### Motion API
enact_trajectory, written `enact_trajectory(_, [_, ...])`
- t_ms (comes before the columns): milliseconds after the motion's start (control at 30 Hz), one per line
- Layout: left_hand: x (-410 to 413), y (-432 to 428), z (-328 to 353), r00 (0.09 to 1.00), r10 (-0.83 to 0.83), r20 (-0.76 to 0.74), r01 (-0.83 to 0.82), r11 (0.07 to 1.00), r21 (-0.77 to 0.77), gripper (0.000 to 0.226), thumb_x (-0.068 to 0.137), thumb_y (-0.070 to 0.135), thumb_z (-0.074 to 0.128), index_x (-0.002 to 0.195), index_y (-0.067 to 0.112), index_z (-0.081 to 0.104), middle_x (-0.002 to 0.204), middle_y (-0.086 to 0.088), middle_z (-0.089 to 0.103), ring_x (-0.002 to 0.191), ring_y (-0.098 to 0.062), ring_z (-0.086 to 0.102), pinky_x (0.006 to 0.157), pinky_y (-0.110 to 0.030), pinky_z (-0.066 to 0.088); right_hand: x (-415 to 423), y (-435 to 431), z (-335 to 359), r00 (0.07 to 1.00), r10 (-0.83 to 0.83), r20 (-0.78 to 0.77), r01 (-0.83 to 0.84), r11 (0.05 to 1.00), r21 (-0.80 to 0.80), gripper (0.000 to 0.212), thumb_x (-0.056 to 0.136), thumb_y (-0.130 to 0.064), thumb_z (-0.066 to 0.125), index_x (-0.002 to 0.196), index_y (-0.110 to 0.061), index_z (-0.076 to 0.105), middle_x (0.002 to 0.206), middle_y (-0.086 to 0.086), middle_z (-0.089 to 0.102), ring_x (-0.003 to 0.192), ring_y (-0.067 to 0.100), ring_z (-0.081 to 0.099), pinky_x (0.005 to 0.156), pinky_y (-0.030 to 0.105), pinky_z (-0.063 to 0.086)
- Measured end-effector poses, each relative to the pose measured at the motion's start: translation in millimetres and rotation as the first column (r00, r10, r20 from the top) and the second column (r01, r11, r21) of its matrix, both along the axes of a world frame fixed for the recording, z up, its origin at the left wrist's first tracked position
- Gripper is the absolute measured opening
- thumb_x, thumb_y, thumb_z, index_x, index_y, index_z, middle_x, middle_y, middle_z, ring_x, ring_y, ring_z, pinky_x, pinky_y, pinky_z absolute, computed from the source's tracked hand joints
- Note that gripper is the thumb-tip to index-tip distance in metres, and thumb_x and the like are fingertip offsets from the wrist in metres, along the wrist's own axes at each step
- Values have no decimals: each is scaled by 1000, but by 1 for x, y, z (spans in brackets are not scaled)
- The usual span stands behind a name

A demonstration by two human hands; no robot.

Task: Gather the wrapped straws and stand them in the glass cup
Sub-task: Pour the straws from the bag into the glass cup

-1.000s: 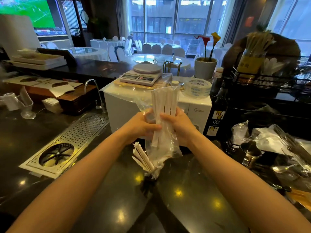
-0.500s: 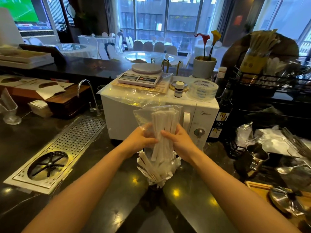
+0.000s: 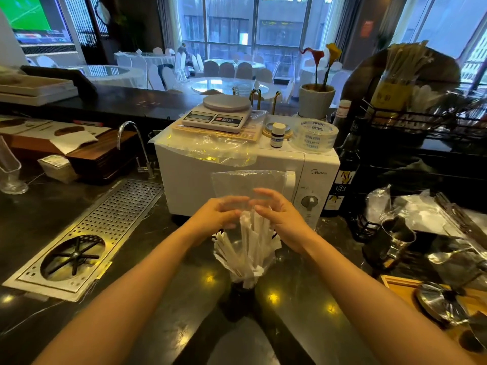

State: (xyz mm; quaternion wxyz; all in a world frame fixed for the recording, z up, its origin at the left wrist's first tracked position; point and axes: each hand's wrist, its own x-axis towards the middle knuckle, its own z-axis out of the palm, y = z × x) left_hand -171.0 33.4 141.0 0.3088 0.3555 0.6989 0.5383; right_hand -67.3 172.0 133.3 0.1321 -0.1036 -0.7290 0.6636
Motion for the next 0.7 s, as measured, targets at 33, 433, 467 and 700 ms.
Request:
enact_trajectory(33, [0, -1, 1, 1000, 8, -6, -8, 1000, -11, 33, 90, 10, 51, 120, 21, 55, 121, -5, 60, 109, -21, 60, 95, -38, 50, 1, 0, 0, 1000, -1, 11, 1, 1000, 6, 30, 88, -16, 55, 103, -42, 54, 119, 3, 59, 117, 25, 53, 104, 45, 40])
enact_trajectory(433, [-8, -3, 25, 997, 27, -73, -24, 999, 41, 26, 92, 12, 45, 98, 31, 62, 89, 10, 68, 71, 7, 67, 60, -8, 53, 2, 2, 20, 1000, 5, -29, -5, 1000, 31, 16, 91, -18, 49, 97, -29, 58, 108, 4, 62, 94, 12, 61, 78, 24, 52])
enact_trajectory(467, [-9, -3, 27, 996, 24, -83, -20, 999, 45, 26, 92, 12, 45, 99, 31, 61, 88, 10, 68, 71, 7, 67, 60, -8, 53, 2, 2, 21, 1000, 6, -30, -5, 999, 37, 16, 91, -17, 49, 96, -28, 58, 108, 3, 62, 93, 12, 61, 75, 22, 52])
enact_trajectory(700, [-13, -3, 46, 995, 11, -102, -1, 995, 95, 26, 92, 13, 45, 92, 32, 63, 87, 9, 69, 75, 4, 68, 64, -13, 55, -1, 4, 36, 998, -4, -67, 6, 999, 34, 16, 92, -12, 46, 97, -21, 58, 97, -3, 64, 89, 8, 60, 77, 19, 50])
